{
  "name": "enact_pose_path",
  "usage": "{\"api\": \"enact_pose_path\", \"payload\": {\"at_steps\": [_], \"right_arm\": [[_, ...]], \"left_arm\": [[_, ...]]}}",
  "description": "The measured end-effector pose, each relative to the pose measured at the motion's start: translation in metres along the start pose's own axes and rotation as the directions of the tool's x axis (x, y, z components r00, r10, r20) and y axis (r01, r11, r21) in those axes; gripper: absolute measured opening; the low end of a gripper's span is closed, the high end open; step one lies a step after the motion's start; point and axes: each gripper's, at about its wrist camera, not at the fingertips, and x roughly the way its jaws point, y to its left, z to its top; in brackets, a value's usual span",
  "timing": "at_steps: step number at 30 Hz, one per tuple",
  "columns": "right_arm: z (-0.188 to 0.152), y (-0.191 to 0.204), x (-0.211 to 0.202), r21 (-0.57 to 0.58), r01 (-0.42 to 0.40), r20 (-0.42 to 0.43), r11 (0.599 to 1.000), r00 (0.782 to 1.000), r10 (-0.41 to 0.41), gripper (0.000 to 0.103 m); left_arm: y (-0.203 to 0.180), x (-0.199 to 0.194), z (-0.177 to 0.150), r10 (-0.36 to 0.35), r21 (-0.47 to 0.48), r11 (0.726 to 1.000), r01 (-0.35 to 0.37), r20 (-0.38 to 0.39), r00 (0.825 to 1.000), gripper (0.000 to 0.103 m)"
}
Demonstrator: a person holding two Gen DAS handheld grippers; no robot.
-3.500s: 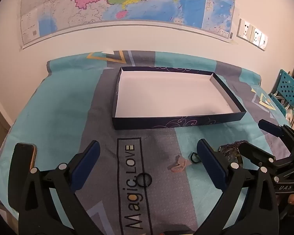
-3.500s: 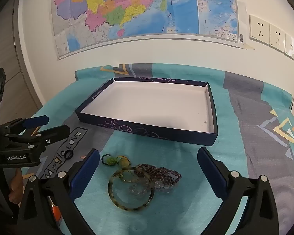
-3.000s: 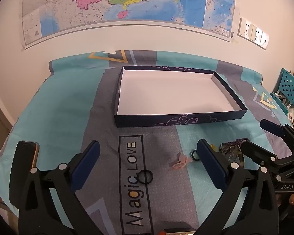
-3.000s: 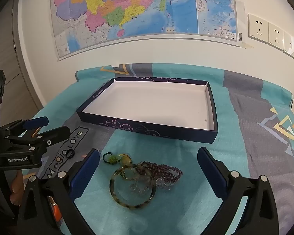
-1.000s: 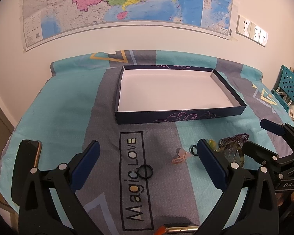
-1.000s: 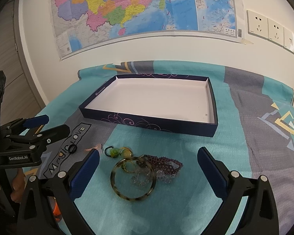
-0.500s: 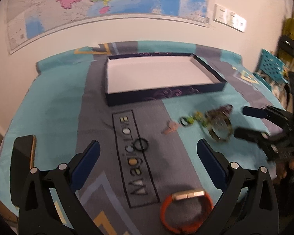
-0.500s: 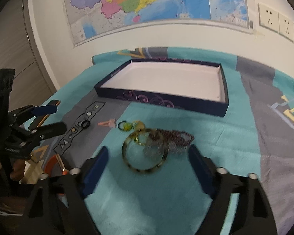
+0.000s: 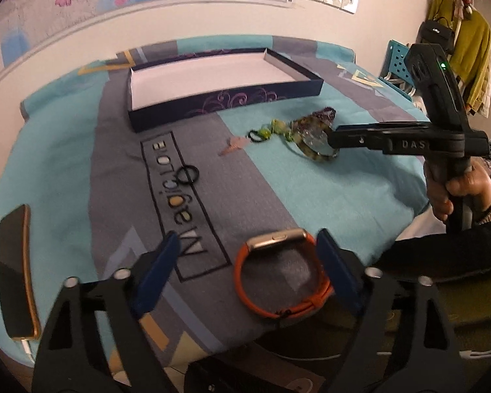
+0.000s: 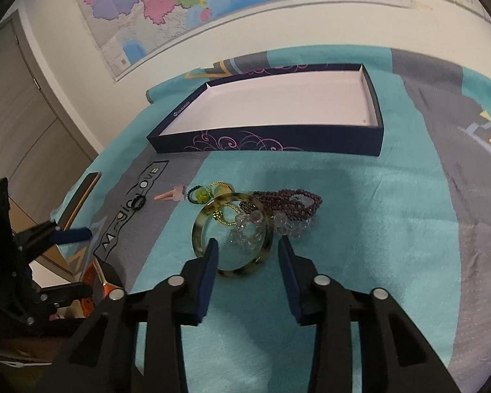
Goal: Organize jewelry
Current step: 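Grasp the orange-strap watch with the left tool while the right tool grasps the tortoiseshell bangle, then carry the watch with the left tool into the box while the right tool carries the bangle in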
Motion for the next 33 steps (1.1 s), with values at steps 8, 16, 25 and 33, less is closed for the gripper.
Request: {"api": "enact_pose_path", "payload": {"at_steps": [8, 16, 25, 33], "right_arm": [[0.001, -0.006, 0.007, 0.04, -0.02, -0.019, 0.999, 1.0, 0.02, 0.022], [0.005, -0.01, 0.012, 0.041, -0.016, -0.029, 0.999, 0.999, 0.018, 0.015], [0.01, -0.011, 0.009, 0.024, -0.032, -0.017, 0.999, 0.999, 0.033, 0.006], [0.02, -0.01, -0.01, 0.017, -0.063, 0.034, 0.998, 0.998, 0.062, 0.006]], "left_arm": [[0.006, 0.008, -0.005, -0.072, -0.014, 0.997, 0.071, -0.056, 0.996, 0.038], [0.006, 0.012, -0.005, -0.071, -0.003, 0.997, 0.071, -0.069, 0.995, 0.022], [0.011, 0.014, 0.009, -0.083, -0.041, 0.996, 0.082, -0.02, 0.996, 0.013], [0.021, 0.014, 0.034, -0.083, -0.069, 0.994, 0.086, 0.04, 0.996, 0.013]]}}
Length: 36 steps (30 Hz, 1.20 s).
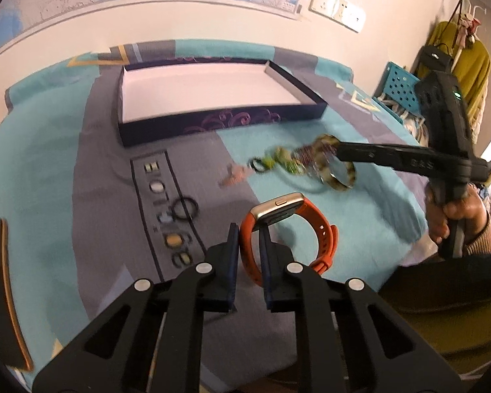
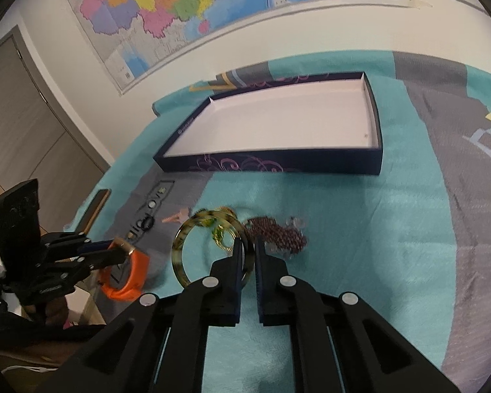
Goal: Organize jewelry
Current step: 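Carry the watch with the left tool into the box while the right tool carries the bangle in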
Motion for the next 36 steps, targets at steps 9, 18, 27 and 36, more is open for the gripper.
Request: {"api": "enact_pose_path", "payload": {"at_steps": [9, 18, 27, 36], "right_arm": [[0.019, 0.002, -0.014, -0.014, 0.005, 0.055, 1.0, 0.998, -0.004, 0.006], [0.056, -0.005, -0.012, -0.042, 0.044, 0.104, 0.998, 0.994, -0.04, 0.006], [0.111, -0.021, 0.014, -0.067, 0.095, 0.116, 0.993, 0.989, -0.087, 0.006], [0.151, -0.043, 0.061, -0.025, 0.127, 0.066, 0.992, 0.99, -0.125, 0.006]], "left_arm": [[0.002, 0.005, 0.032, 0.015, 0.004, 1.0, -0.015, 0.056, 0.998, 0.013], [0.013, 0.011, 0.071, 0.036, -0.013, 0.999, -0.034, 0.105, 0.994, 0.013], [0.034, 0.032, 0.124, 0.096, -0.038, 0.995, -0.092, 0.126, 0.987, 0.015], [0.062, 0.073, 0.168, 0.125, -0.085, 0.99, -0.117, 0.093, 0.988, 0.015]]}}
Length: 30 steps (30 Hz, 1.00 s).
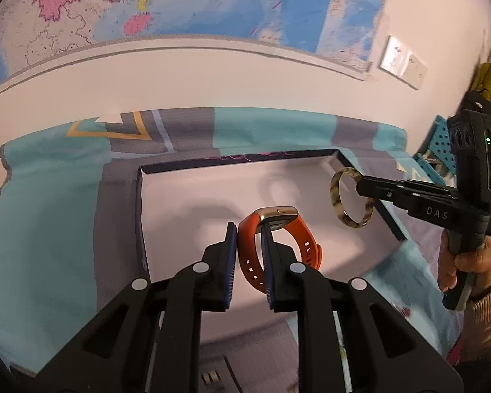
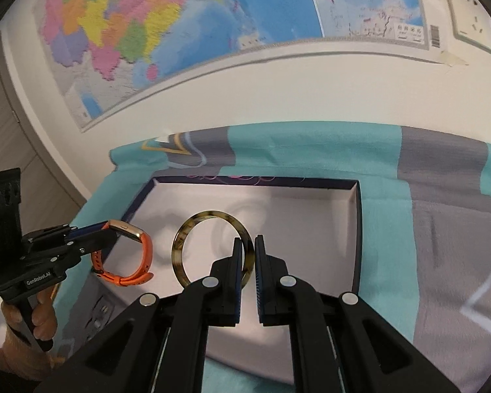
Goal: Organize jewelry
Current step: 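Carry the watch with the left tool into the box while the right tool carries the bangle in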
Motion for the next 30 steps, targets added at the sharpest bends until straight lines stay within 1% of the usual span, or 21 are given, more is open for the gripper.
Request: {"api": "enact_pose_path", "payload": {"at_steps": [10, 16, 20, 23, 27, 30], "right_arm": [[0.025, -0.013, 0.042, 0.031, 0.049, -0.055, 0.998, 0.997, -0.047, 0.006], [0.035, -0.021, 0.064, 0.048, 0.087, -0.108, 0.995, 0.991, -0.081, 0.006], [0.041, -0.022, 0.075, 0.057, 0.088, -0.14, 0.995, 0.987, -0.079, 0.006], [0.043, -0.023, 0.083, 0.06, 0.103, -0.168, 0.993, 0.981, -0.092, 0.006], [0.043, -0.027, 0.086, 0.08, 0.115, -0.17, 0.99, 0.98, -0.1, 0.007], [0.043, -0.03, 0.088, 0.097, 0.121, -0.166, 0.988, 0.981, -0.104, 0.011]], "left_arm": [[0.016, 0.048, 0.025, 0.017, -0.056, 0.998, -0.02, -0.06, 0.998, 0.015], [0.019, 0.07, 0.038, 0.045, -0.065, 0.997, -0.051, -0.089, 0.995, 0.015], [0.021, 0.082, 0.048, 0.07, -0.071, 0.994, -0.077, -0.101, 0.992, 0.015], [0.022, 0.089, 0.053, 0.085, -0.074, 0.993, -0.094, -0.118, 0.989, 0.015], [0.025, 0.1, 0.057, 0.103, -0.084, 0.99, -0.117, -0.151, 0.983, 0.015], [0.029, 0.106, 0.059, 0.11, -0.099, 0.987, -0.129, -0.174, 0.979, 0.015]]}}
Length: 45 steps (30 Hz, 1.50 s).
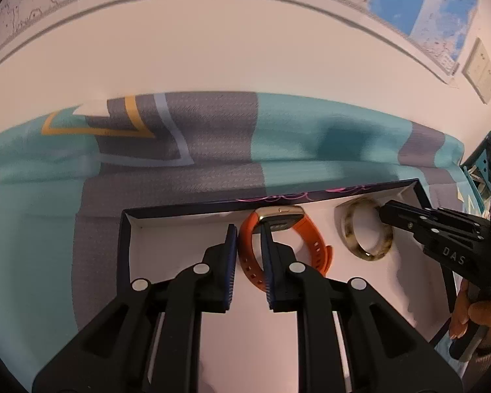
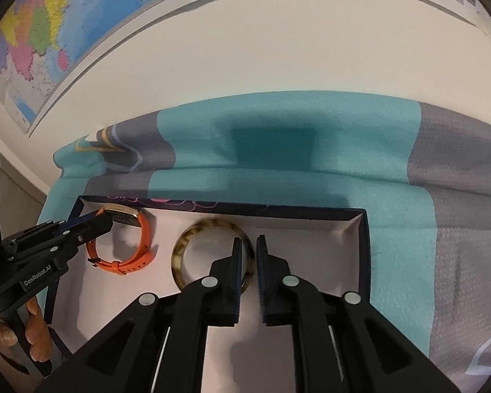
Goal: Organize jewelry
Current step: 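Carry the watch with the left tool into the box while the right tool carries the bangle in, then open both tools and lift them out of the box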
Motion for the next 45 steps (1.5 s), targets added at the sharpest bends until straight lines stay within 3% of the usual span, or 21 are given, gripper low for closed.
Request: {"api": "enact_pose_path", "payload": {"at_steps": [3, 5, 10, 15, 17, 24, 28, 32, 37, 43, 45], "right_arm": [[-0.002, -0.001, -0.007, 0.001, -0.001, 0.027, 1.0, 1.0, 0.001, 0.018], [-0.007, 0.0, -0.021, -0.011, -0.008, 0.063, 1.0, 0.998, 0.009, 0.021], [-0.031, 0.012, -0.067, -0.102, -0.088, 0.143, 0.991, 0.984, 0.102, 0.038], [-0.076, 0.025, -0.116, -0.245, -0.142, 0.174, 0.959, 0.967, 0.188, 0.041], [-0.098, 0.03, -0.126, -0.284, -0.145, 0.163, 0.948, 0.967, 0.196, 0.041], [-0.169, 0.041, -0.133, -0.393, -0.116, 0.091, 0.912, 0.982, 0.165, 0.04], [-0.193, 0.046, -0.131, -0.397, -0.139, 0.064, 0.907, 0.982, 0.179, 0.038], [-0.206, 0.052, -0.127, -0.418, -0.118, 0.043, 0.901, 0.988, 0.149, 0.032], [-0.209, 0.055, -0.121, -0.433, -0.079, 0.046, 0.898, 0.993, 0.11, 0.032], [-0.215, 0.055, -0.113, -0.442, -0.059, 0.033, 0.895, 0.996, 0.082, 0.015], [-0.217, 0.054, -0.113, -0.441, -0.058, 0.032, 0.895, 0.996, 0.081, 0.015]], "left_arm": [[0.004, 0.004, 0.001, 0.01, -0.017, 1.0, -0.011, -0.017, 1.0, 0.021], [0.005, 0.004, -0.001, 0.016, -0.029, 0.999, -0.017, -0.015, 1.0, 0.044], [0.007, -0.026, -0.011, 0.032, -0.021, 0.999, -0.031, 0.076, 0.997, 0.056], [0.002, -0.077, -0.038, 0.059, 0.038, 0.997, -0.068, 0.204, 0.977, 0.063], [-0.002, -0.098, -0.058, 0.023, 0.08, 0.996, -0.043, 0.24, 0.97, 0.068], [-0.003, -0.131, -0.123, -0.107, 0.167, 0.983, 0.071, 0.22, 0.97, 0.069], [-0.005, -0.13, -0.156, -0.123, 0.196, 0.977, 0.086, 0.184, 0.975, 0.069], [-0.006, -0.131, -0.182, -0.14, 0.196, 0.975, 0.108, 0.161, 0.977, 0.069], [-0.012, -0.133, -0.201, -0.147, 0.214, 0.97, 0.113, 0.154, 0.977, 0.069], [-0.023, -0.135, -0.214, -0.156, 0.233, 0.965, 0.12, 0.146, 0.977, 0.069], [-0.023, -0.134, -0.217, -0.159, 0.231, 0.965, 0.124, 0.139, 0.977, 0.069]]}}
